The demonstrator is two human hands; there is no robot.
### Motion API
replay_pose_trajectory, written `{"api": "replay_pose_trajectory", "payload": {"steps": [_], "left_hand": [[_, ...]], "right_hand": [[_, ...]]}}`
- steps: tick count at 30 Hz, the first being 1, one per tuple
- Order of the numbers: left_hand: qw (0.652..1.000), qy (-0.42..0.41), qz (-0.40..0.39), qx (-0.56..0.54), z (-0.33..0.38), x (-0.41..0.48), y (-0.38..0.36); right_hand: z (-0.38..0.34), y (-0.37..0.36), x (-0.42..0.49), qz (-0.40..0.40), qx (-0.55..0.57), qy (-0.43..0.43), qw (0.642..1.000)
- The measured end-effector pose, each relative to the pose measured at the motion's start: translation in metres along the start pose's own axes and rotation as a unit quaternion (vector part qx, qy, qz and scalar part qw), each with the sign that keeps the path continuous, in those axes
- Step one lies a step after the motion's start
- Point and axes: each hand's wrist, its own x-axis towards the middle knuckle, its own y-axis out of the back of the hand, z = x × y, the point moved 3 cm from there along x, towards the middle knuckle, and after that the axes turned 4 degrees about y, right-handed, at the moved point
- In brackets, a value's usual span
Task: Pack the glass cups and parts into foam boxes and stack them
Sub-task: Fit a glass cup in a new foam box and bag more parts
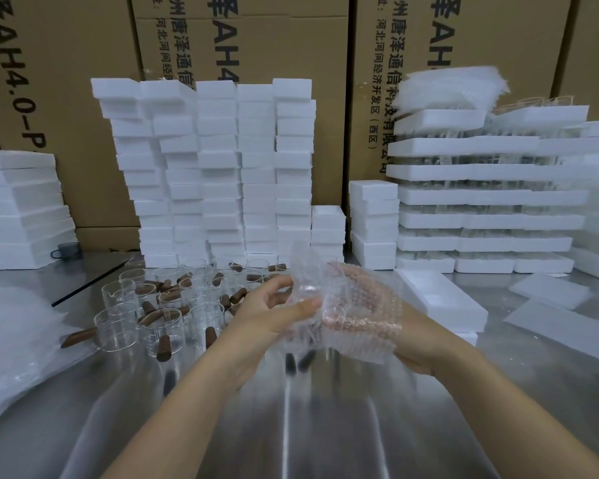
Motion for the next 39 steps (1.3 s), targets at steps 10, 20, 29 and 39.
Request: {"api": "replay_pose_trajectory", "payload": {"steps": [10,20,29,39], "left_hand": [[0.999,-0.016,0.037,0.001,0.002,-0.002,-0.003],[0.999,-0.004,-0.036,-0.007,0.008,-0.01,-0.011],[1.0,-0.011,-0.012,-0.02,0.009,-0.007,-0.01],[0.996,0.0,-0.022,-0.092,0.006,-0.002,-0.005]], "right_hand": [[-0.005,0.001,-0.001,0.046,-0.013,-0.002,0.999],[0.003,0.005,-0.013,0.087,0.072,-0.038,0.993],[0.004,0.003,-0.007,0.097,0.115,-0.048,0.987],[0.002,0.004,-0.012,0.201,0.102,-0.135,0.965]]}}
